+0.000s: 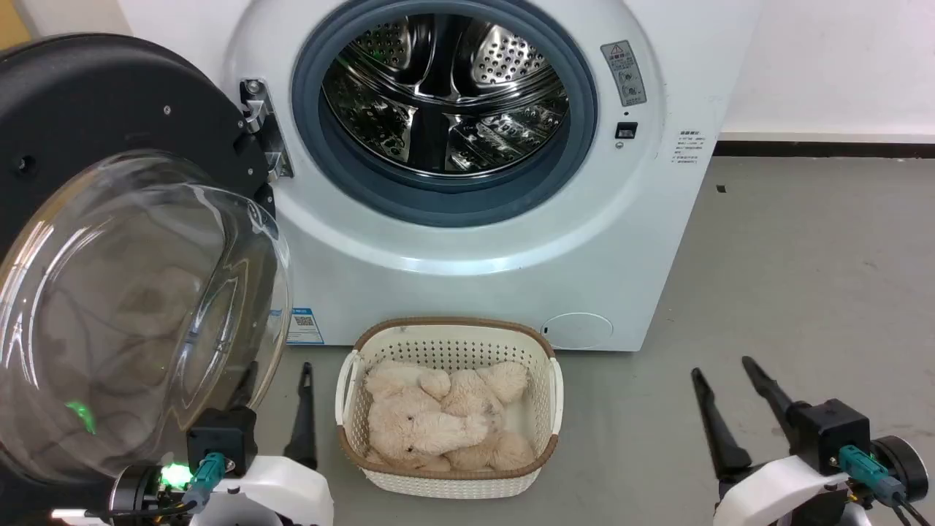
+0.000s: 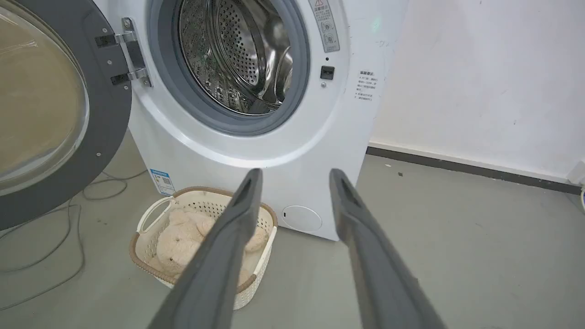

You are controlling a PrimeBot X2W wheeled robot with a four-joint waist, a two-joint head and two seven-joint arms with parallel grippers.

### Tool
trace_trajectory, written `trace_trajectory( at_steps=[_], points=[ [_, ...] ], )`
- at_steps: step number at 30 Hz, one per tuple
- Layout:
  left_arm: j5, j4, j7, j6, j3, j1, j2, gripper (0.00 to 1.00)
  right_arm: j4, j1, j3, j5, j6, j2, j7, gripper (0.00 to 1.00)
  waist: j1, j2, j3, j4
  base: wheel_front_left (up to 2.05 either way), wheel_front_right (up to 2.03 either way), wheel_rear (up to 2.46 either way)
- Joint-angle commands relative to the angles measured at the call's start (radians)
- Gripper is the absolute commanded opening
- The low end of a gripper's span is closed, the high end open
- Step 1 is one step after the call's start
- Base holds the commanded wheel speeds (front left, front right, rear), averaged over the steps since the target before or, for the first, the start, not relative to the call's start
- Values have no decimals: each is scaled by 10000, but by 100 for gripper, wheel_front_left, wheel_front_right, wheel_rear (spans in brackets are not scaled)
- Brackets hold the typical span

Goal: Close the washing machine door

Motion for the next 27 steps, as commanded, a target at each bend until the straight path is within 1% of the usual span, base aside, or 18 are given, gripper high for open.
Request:
trace_trajectory(
  at_steps=[1, 17, 27],
  points=[
    [-11, 3, -20, 4, -10, 0, 0, 100, -1, 2, 2, 19, 0, 0, -20, 100, 0, 0, 2, -1, 0, 0, 0],
    [-168, -12, -333, 87, -165, 8, 1, 100, -49, 42, 48, 327, 1, 6, -333, 100, 0, 0, 12, 49, 0, 0, 0],
    [-270, -46, -542, 158, -261, 39, 2, 100, -107, 90, 124, 514, 1, 10, -542, 100, 0, 0, -14, 265, 0, 0, 0]
  ],
)
